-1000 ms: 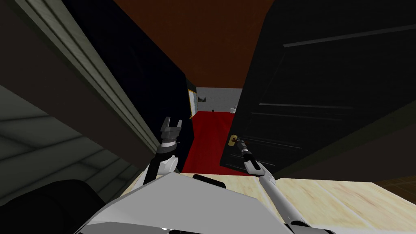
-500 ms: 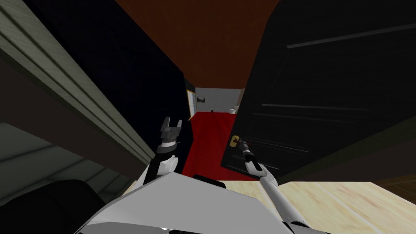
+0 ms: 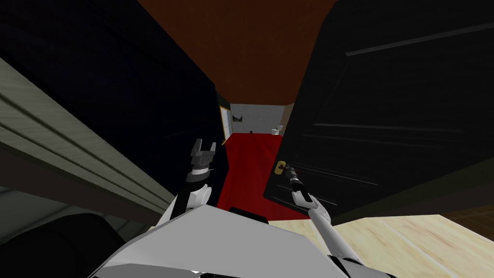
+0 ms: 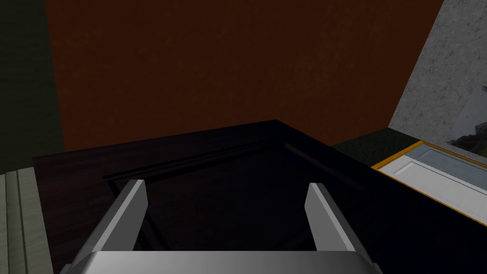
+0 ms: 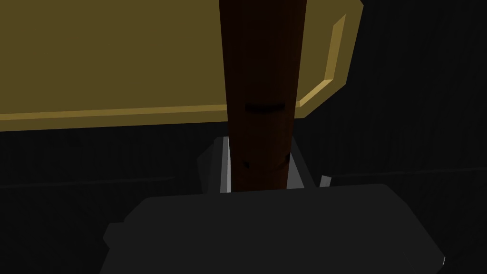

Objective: Push the door open

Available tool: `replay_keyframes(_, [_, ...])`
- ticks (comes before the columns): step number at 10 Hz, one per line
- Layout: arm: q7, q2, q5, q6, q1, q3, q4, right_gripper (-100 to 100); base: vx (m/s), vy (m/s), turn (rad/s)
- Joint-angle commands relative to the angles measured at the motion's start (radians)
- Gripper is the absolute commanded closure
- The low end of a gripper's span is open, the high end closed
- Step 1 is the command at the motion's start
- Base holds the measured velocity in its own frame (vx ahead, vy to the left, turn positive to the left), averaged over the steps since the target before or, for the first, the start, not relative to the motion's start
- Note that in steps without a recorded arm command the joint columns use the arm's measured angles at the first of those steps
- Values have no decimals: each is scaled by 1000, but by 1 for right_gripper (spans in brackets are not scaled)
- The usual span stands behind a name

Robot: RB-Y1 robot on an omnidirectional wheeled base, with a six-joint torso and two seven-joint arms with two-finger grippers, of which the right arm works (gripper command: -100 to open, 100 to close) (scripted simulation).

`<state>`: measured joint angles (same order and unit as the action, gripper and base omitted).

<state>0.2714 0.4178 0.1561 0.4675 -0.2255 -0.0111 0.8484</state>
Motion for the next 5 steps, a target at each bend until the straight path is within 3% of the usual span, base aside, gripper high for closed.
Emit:
replay_keyframes(1, [-12,9,5,3,-9,-33,-16,100,147,79,-45])
replay_keyframes(5, [-39,-1,11,-1,-22,-83,-47,100,139,81,-51])
